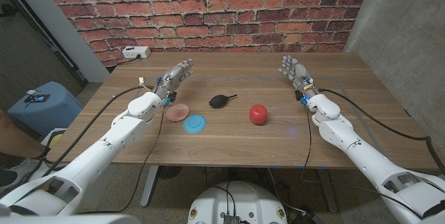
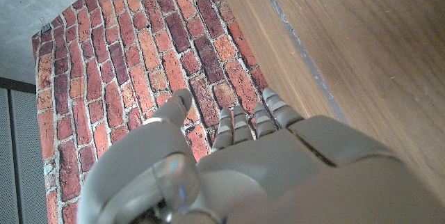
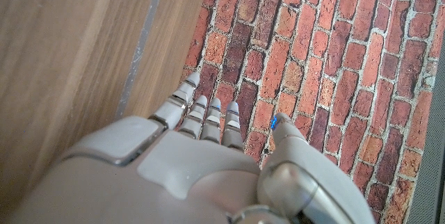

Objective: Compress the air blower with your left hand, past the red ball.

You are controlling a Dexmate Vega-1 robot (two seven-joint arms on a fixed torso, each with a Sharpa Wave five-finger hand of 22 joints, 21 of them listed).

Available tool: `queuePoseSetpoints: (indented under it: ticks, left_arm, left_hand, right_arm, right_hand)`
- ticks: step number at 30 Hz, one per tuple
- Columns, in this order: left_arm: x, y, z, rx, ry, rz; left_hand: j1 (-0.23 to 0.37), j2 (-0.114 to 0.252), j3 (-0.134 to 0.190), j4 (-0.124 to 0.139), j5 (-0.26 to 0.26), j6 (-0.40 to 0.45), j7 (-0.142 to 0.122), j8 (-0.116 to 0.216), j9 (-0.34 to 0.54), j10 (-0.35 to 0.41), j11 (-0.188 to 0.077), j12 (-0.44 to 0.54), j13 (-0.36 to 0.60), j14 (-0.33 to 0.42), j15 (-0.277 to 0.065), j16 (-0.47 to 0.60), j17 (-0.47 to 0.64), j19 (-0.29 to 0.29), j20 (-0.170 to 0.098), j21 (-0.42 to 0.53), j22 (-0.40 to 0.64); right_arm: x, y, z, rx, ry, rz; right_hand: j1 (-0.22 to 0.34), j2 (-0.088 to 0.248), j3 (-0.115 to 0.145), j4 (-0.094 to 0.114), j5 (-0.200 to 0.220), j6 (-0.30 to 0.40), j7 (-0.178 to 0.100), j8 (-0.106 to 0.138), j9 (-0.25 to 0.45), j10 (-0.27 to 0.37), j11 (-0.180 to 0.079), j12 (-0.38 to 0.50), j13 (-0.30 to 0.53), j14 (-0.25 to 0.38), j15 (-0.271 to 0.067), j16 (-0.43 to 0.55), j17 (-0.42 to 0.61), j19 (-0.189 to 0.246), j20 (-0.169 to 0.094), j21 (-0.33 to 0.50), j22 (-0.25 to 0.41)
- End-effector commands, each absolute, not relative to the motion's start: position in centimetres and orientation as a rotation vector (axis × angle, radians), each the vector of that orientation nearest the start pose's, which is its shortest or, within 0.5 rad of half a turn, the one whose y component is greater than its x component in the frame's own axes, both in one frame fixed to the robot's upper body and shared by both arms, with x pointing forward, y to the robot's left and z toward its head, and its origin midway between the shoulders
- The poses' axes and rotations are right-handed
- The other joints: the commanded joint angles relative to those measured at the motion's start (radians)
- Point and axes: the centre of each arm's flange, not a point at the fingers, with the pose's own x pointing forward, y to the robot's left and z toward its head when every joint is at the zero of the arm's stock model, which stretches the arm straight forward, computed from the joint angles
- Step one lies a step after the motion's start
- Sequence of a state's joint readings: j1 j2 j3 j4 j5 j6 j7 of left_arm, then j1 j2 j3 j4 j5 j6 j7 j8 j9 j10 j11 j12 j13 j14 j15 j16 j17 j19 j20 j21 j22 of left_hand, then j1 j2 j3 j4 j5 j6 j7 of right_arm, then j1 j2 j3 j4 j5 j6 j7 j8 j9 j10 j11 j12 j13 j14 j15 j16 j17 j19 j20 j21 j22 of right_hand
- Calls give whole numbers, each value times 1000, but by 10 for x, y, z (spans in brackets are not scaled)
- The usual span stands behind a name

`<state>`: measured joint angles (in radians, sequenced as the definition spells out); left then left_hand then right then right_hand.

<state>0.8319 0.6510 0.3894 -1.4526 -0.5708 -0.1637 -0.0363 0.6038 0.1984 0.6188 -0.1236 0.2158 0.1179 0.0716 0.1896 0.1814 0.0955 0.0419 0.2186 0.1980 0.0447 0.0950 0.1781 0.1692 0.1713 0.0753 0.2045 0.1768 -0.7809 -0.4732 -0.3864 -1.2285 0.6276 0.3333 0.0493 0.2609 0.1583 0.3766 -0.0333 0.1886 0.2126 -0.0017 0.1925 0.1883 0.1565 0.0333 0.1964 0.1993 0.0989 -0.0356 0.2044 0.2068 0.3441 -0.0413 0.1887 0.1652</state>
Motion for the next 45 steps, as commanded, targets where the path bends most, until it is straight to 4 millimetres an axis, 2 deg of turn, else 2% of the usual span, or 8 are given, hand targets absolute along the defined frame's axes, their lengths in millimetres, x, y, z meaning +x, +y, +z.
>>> queuePoseSetpoints:
  ticks: [1, 6, 13, 23, 26, 30, 37, 45]
  left_arm:
    - [618, 297, 23, 307, -583, -221]
    - [611, 297, 32, 379, -586, -206]
    - [607, 296, 42, 443, -591, -196]
    - [598, 289, 55, 581, -583, -168]
    - [593, 285, 57, 617, -580, -150]
    - [587, 281, 60, 659, -573, -122]
    - [578, 276, 65, 730, -567, -88]
    - [571, 271, 67, 801, -550, -60]
  left_hand:
    - [-42, -69, 1, -18, 12, 10, 8, 6, 4, 18, 7, 14, 6, 4, 17, 6, 3, 3, 18, 0, 2]
    - [-13, -86, 0, -49, 26, 39, 17, 17, 5, 29, 8, 19, 12, 16, 14, 8, 4, 13, 17, 2, 2]
    - [14, -99, 0, -60, 40, 59, 15, 23, 6, 55, -2, 31, 19, 24, 15, 10, 5, 15, 23, 1, 2]
    - [54, -124, -2, -66, 58, 95, 27, 35, 8, 76, -11, 42, 29, 37, 13, 12, 6, 16, 32, -1, 1]
    - [66, -138, -5, -67, 63, 100, 24, 37, 10, 69, -21, 41, 34, 36, 14, 11, 6, 12, 36, -4, 1]
    - [85, -157, -14, -60, 73, 118, 16, 43, 13, 78, -33, 49, 46, 32, 46, 9, 7, 5, 57, -6, 2]
    - [102, -177, -27, -55, 82, 157, 5, 55, 15, 121, -54, 70, 62, 52, 44, 16, 7, 4, 65, -6, 2]
    - [111, -191, -38, -52, 84, 182, 6, 61, 16, 138, -46, 79, 71, 64, 37, 19, 7, 7, 66, -5, 2]
  right_arm:
    - [663, -280, -12, 34, -637, 218]
    - [664, -278, -12, 35, -637, 220]
    - [666, -277, -10, 35, -640, 219]
    - [666, -277, -10, 38, -641, 215]
    - [665, -279, -10, 38, -642, 214]
    - [664, -281, -12, 41, -640, 211]
    - [663, -283, -17, 51, -639, 211]
    - [663, -287, -18, 54, -639, 209]
  right_hand:
    - [12, -1, 3, -5, -1, 0, 1, 2, 2, 1, -1, 3, 1, 2, -11, 3, 3, 5, -30, 6, 5]
    - [13, -1, 3, -6, -1, 1, 2, 2, 2, 1, -2, 3, 1, 2, -12, 4, 3, 6, -30, 6, 5]
    - [21, -4, 5, -14, -1, -1, 1, 2, 2, 1, -1, 3, 1, 3, -10, 3, 1, 7, -29, 6, 5]
    - [28, -6, 6, -21, -2, -1, 3, 2, 2, 1, -2, 3, 1, 3, -10, 3, 0, 7, -28, 6, 5]
    - [29, -6, 6, -22, -3, -1, 2, 2, 2, 0, -2, 3, 1, 3, -11, 4, 0, 7, -28, 6, 5]
    - [30, -6, 6, -24, -3, -1, 3, 2, 2, 1, -1, 3, 1, 2, -11, 3, 0, 7, -28, 6, 5]
    - [33, -5, 7, -27, -3, -1, 4, 2, 2, 0, -1, 3, 1, 2, -10, 4, 0, 7, -29, 5, 5]
    - [35, -5, 7, -29, -4, -2, 4, 2, 2, 0, 0, 3, 1, 2, -9, 4, 0, 8, -28, 6, 5]
